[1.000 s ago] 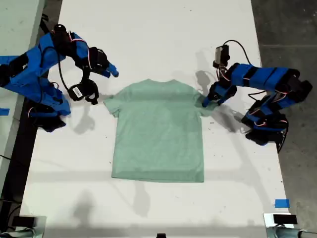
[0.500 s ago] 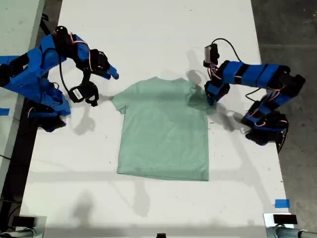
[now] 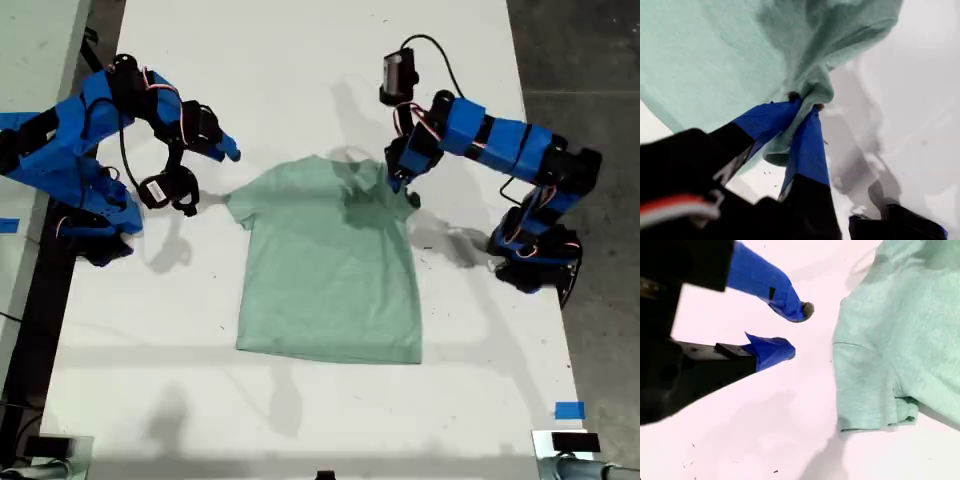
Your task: Fold tshirt
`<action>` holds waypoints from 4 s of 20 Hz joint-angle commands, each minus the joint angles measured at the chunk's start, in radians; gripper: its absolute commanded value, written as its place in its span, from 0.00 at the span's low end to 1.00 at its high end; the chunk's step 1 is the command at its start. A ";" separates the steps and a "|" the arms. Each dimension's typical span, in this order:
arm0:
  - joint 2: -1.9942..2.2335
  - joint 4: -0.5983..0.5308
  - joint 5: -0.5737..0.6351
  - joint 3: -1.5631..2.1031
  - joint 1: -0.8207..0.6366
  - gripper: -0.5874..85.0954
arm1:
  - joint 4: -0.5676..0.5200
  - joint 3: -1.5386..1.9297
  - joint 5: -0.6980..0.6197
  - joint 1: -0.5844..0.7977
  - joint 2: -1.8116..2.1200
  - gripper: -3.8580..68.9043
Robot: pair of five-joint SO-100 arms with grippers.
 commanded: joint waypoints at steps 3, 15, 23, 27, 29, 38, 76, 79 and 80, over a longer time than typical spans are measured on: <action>0.012 -0.017 -0.008 -0.008 0.023 0.11 | 0.032 -0.517 0.037 -0.110 -0.357 0.03; 0.025 -0.048 -0.015 0.028 0.023 0.11 | -0.115 -0.792 0.066 -0.141 -0.678 0.55; -0.043 -0.021 -0.015 0.041 -0.011 0.24 | 0.158 -0.749 0.011 -0.057 -0.341 0.43; -0.123 0.002 -0.005 0.087 -0.037 0.41 | 0.166 -0.581 -0.018 -0.043 -0.210 0.41; -0.132 0.009 0.006 0.100 -0.028 0.44 | 0.164 -0.518 -0.018 -0.043 -0.173 0.40; -0.060 -0.206 0.069 0.383 -0.069 0.42 | 0.143 -0.362 -0.014 -0.052 -0.071 0.38; -0.638 -0.038 0.135 -0.402 -0.106 0.01 | 0.006 0.092 0.060 -0.057 0.318 0.35; -0.899 0.040 0.132 -0.764 -0.035 0.01 | 0.000 0.103 0.066 -0.061 0.321 0.35; -0.962 0.041 0.132 -0.848 -0.023 0.01 | -0.002 0.104 0.067 -0.063 0.321 0.35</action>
